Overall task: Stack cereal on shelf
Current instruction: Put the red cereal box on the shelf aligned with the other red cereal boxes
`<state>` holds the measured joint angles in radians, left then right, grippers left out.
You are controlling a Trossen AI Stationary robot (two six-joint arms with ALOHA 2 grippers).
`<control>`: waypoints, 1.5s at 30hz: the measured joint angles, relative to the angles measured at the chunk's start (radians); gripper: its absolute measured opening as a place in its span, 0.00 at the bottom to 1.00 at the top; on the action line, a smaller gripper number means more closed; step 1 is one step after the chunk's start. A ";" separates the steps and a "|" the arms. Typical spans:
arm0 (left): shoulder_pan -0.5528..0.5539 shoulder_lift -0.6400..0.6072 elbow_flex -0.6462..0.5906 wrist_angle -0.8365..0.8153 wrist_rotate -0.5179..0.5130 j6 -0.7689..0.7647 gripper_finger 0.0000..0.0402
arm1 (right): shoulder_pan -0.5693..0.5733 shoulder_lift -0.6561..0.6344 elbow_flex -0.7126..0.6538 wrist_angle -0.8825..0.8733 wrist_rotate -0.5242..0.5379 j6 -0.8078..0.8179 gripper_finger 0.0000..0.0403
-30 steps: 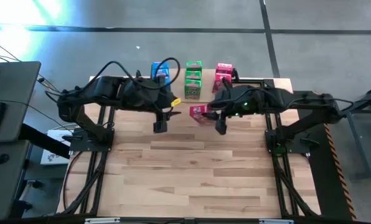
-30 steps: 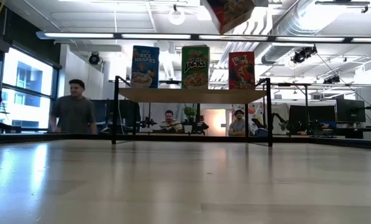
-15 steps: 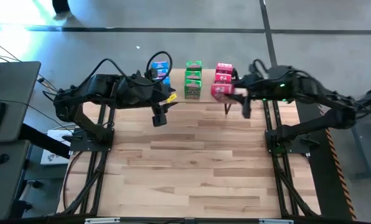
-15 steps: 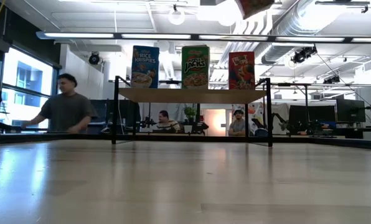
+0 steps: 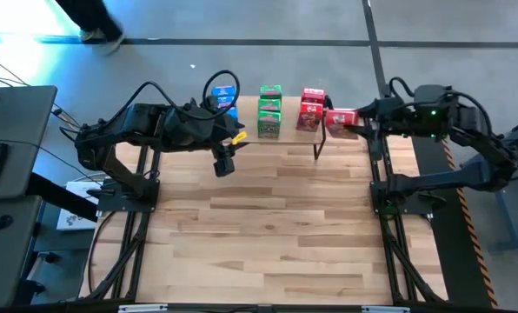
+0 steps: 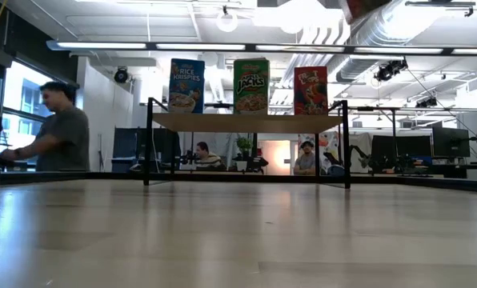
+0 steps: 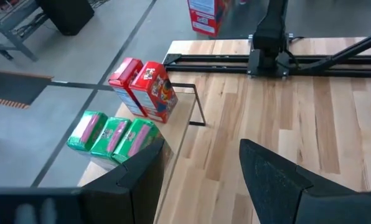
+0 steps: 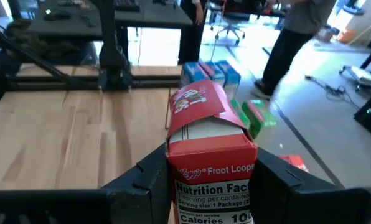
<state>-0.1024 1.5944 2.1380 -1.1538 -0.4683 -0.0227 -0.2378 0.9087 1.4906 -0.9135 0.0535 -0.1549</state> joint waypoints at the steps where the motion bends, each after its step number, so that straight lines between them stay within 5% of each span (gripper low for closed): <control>1: 0.000 0.000 0.000 0.000 0.000 -0.004 0.49 | -0.004 0.000 0.000 -0.012 -0.001 0.001 0.38; 15: 0.000 0.000 0.000 0.000 -0.027 -0.019 0.49 | -0.067 -0.006 -0.046 -0.053 -0.014 -0.002 0.38; 28: 0.000 0.001 0.000 0.000 -0.038 -0.018 0.49 | -0.121 -0.157 -0.518 0.419 -0.114 -0.011 0.38; 45: 0.000 0.002 -0.001 -0.001 -0.048 0.109 0.49 | -0.328 -0.162 -0.875 0.967 -0.417 0.050 0.38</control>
<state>-0.1021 1.5959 2.1372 -1.1545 -0.5163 0.0863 -0.5659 0.7467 0.6156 0.0531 -0.3633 -0.1047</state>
